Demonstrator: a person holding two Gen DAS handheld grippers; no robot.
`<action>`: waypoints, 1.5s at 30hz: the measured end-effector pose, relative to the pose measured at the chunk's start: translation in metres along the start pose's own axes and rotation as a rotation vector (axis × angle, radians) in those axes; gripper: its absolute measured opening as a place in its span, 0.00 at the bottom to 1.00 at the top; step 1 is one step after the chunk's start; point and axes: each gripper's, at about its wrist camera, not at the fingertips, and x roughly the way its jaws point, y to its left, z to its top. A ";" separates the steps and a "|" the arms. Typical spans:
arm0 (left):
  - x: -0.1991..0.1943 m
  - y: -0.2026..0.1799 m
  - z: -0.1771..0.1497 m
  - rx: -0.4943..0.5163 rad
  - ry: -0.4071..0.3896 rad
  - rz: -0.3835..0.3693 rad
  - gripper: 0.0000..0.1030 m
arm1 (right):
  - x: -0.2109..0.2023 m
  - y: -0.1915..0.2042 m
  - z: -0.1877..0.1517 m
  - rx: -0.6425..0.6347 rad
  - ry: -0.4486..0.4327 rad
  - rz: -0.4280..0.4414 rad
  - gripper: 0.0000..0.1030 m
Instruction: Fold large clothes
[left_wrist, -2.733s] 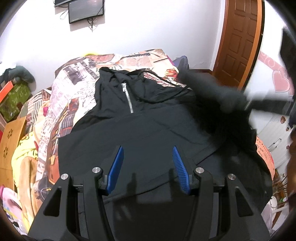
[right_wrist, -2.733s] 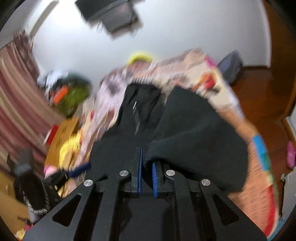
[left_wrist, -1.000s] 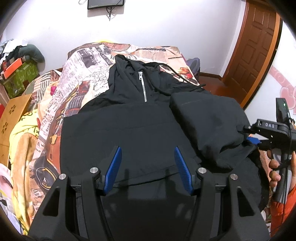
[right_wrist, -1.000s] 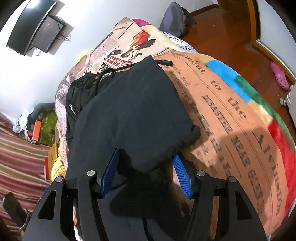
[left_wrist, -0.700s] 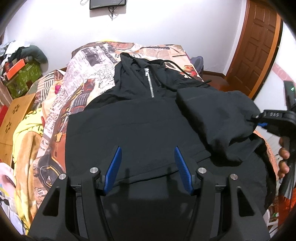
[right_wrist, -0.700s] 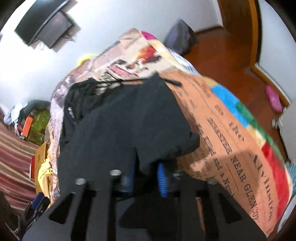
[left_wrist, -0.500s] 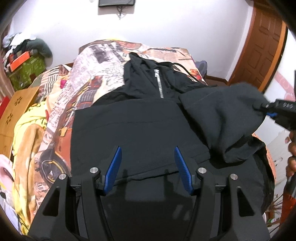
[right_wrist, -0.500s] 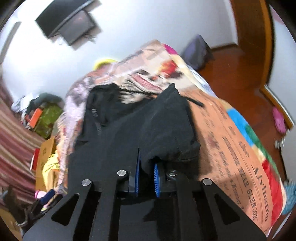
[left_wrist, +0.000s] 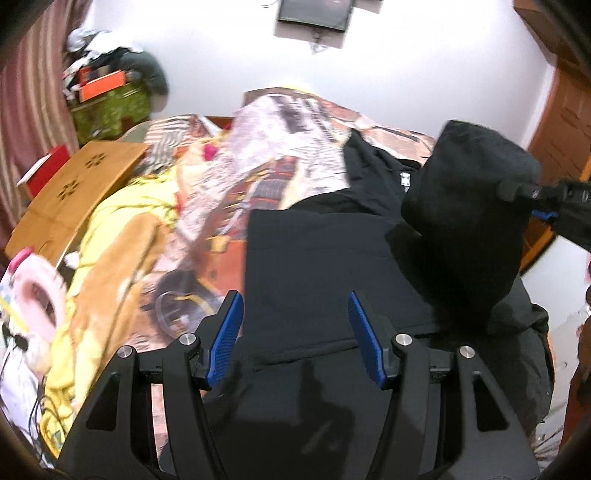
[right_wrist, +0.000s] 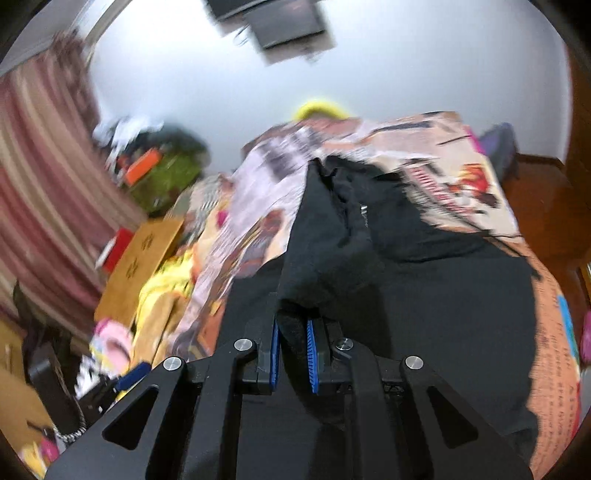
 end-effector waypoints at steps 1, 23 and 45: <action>-0.001 0.007 -0.002 -0.011 0.003 0.007 0.56 | 0.008 0.009 -0.004 -0.022 0.024 0.003 0.15; 0.052 0.024 -0.029 -0.225 0.235 -0.178 0.56 | -0.026 -0.059 -0.026 -0.076 0.065 -0.294 0.43; 0.117 0.016 -0.046 -0.443 0.413 -0.273 0.57 | -0.065 -0.173 -0.076 0.128 0.081 -0.429 0.44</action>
